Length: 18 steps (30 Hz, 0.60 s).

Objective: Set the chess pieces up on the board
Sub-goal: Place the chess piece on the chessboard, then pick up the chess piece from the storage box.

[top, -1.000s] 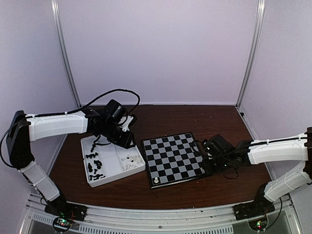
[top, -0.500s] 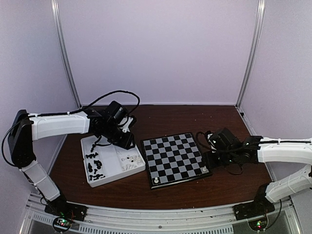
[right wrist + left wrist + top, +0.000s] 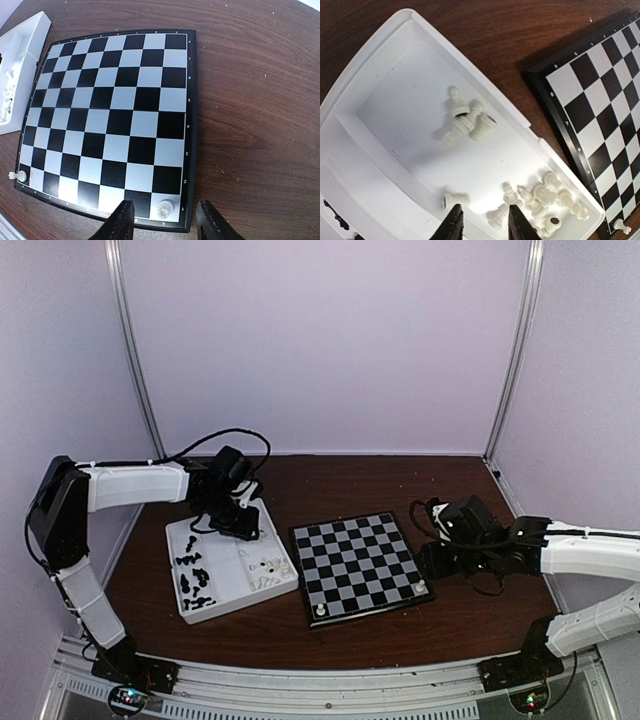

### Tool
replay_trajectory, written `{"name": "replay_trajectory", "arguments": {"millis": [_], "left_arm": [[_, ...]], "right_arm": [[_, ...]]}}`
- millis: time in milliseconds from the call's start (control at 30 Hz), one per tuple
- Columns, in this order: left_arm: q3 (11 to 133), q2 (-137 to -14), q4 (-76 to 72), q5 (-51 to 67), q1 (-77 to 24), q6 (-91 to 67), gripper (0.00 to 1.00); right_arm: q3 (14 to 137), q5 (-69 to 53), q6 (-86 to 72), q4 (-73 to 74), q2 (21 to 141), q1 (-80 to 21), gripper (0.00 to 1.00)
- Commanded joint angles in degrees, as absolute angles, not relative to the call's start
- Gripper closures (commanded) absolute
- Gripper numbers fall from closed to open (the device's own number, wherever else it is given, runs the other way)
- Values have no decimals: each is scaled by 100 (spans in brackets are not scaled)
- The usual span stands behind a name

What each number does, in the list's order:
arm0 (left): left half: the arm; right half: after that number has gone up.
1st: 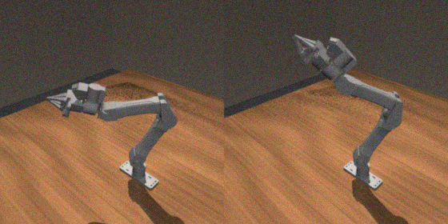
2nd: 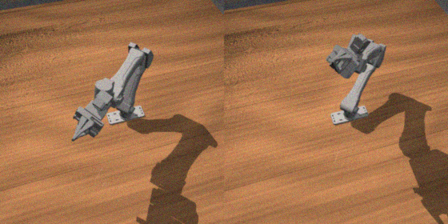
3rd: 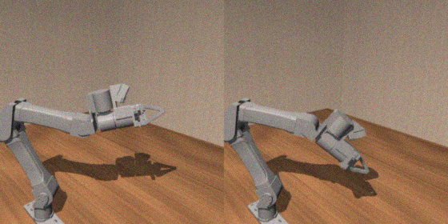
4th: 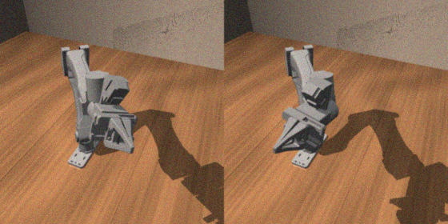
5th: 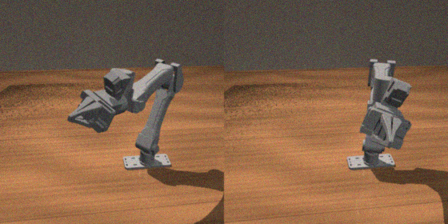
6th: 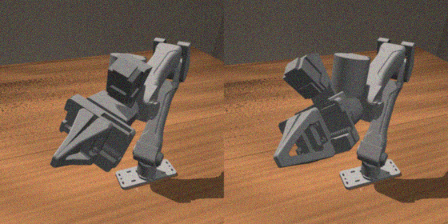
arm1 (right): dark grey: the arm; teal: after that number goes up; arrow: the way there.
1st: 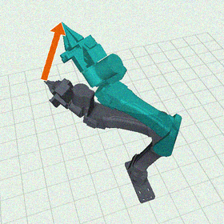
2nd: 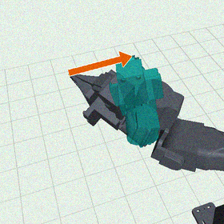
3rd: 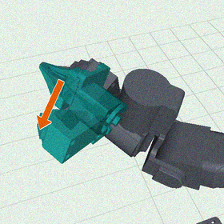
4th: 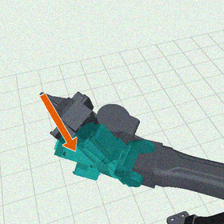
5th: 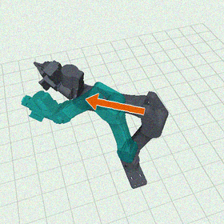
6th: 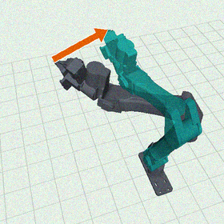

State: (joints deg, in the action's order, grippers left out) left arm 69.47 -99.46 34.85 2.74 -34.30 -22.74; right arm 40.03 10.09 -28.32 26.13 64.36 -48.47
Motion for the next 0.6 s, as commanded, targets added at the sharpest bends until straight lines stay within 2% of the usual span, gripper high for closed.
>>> {"name": "replay_trajectory", "arguments": {"millis": [0,100,267,567], "left_arm": [[7247,-10332,3506,529,-3156,-1932,69],[7397,-10571,3516,622,-3048,-1844,69],[7597,-10833,3598,590,-3026,-1596,60],[7868,-11266,3592,428,-2975,-1409,59]], "right_arm": [[4168,1188,-2735,2566,6399,-4823,55],[4254,1151,-2691,2560,6479,-4825,55],[4316,1125,-2642,2618,6543,-4825,55],[4368,1121,-2588,2629,6562,-4819,55]]}}
